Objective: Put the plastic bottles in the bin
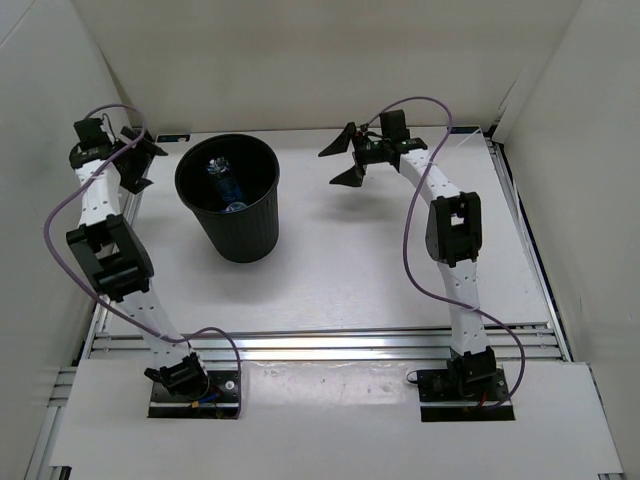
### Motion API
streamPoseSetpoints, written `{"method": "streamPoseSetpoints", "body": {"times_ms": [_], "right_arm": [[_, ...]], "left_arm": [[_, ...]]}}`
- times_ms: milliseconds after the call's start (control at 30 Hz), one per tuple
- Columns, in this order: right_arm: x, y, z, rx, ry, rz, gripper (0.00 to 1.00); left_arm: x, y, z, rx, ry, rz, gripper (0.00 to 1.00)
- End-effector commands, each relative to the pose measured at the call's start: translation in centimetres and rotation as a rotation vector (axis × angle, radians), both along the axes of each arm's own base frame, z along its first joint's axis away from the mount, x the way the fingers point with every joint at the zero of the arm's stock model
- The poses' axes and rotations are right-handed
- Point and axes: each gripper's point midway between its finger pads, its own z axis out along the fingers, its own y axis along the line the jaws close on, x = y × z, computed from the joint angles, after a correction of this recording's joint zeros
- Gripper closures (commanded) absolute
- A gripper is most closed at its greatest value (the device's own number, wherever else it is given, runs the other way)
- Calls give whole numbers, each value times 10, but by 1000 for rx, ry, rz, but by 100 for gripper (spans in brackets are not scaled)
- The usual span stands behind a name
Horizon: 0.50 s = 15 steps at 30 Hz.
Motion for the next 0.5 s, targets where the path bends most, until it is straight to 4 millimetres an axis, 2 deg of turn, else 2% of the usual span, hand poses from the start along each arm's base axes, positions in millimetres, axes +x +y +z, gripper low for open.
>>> {"method": "streamPoseSetpoints", "body": {"times_ms": [0, 100, 167, 233, 267, 300, 367, 467], "right_arm": [[-1, 7, 21, 60, -13, 28, 0], [1, 7, 20, 55, -5, 14, 0], [3, 7, 20, 52, 3, 4, 0], [0, 6, 23, 48, 1, 7, 0], [1, 5, 19, 32, 2, -2, 0], [0, 4, 23, 20, -20, -6, 0], [-5, 2, 25, 7, -9, -11, 0], [-7, -1, 20, -25, 2, -23, 0]], "left_arm": [[14, -32, 19, 55, -57, -142, 0], [16, -49, -7, 45, -5, -176, 0], [19, -69, -26, 29, 32, -215, 0], [19, -92, -38, 4, 56, -253, 0], [20, -100, -37, -4, 52, -274, 0], [18, -109, -47, -29, 75, -286, 0], [17, -134, -50, -51, 85, -326, 0], [21, -164, -58, -68, 97, -378, 0]]}}
